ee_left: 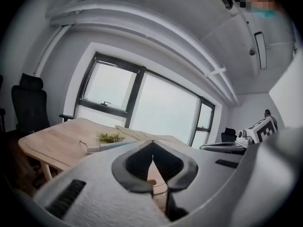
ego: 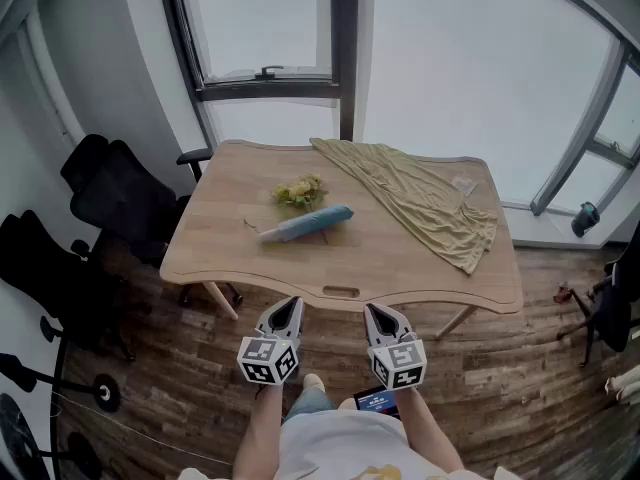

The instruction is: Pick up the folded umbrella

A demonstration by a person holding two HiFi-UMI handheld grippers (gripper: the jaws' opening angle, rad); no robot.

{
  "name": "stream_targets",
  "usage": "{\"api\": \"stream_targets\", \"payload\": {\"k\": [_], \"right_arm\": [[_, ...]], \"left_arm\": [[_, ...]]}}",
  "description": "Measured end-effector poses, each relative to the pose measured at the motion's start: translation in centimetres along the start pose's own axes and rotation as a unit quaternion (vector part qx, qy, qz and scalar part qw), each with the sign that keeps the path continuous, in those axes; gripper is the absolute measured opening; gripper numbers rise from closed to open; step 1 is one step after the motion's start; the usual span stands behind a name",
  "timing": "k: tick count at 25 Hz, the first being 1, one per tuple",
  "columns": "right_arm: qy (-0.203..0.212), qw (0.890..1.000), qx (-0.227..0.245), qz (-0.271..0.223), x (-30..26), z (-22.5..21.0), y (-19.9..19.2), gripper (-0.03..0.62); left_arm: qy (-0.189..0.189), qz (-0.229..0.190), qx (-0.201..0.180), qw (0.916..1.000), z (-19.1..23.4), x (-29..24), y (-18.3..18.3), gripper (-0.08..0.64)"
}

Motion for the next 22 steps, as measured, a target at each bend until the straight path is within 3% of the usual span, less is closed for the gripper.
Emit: {"api": "stream_targets", "payload": {"k": [7, 12, 16, 22], "right_arm": [[0.002, 1.0, 0.004, -0.005, 0.4, 0.0, 0.3, 0.011], [0.004, 1.0, 0.004, -0.01, 0.8, 0.2, 0.6, 0.011], [0.007, 1.0, -0.02, -0.018, 1.1, 0.0, 1.0, 0.011], [0.015, 1.0, -0.016, 0.001, 0.0, 0.3, 0.2, 0.011]], "left_arm": [[-0.014, -0.012, 0.027, 0.9995, -0.3, 0.5, 0.4, 0.02], [-0.02, -0.01, -0.003, 0.9997, -1.1, 0.6, 0.8, 0.02], [-0.019, 0.003, -0.005, 0.9998, -1.2, 1.0, 0.8, 0.02], [-0.021, 0.0, 0.024, 0.9995, -0.3, 1.2, 0.3, 0.02]]}}
Point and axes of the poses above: the fingertips, and each gripper's own axes: x backward along the fingers, z to its left, y out of its top, the point moved 2 cm from there along x, backward along the fingers, and after that the axes turned 14 degrees about -x, right-handed, at the moved point
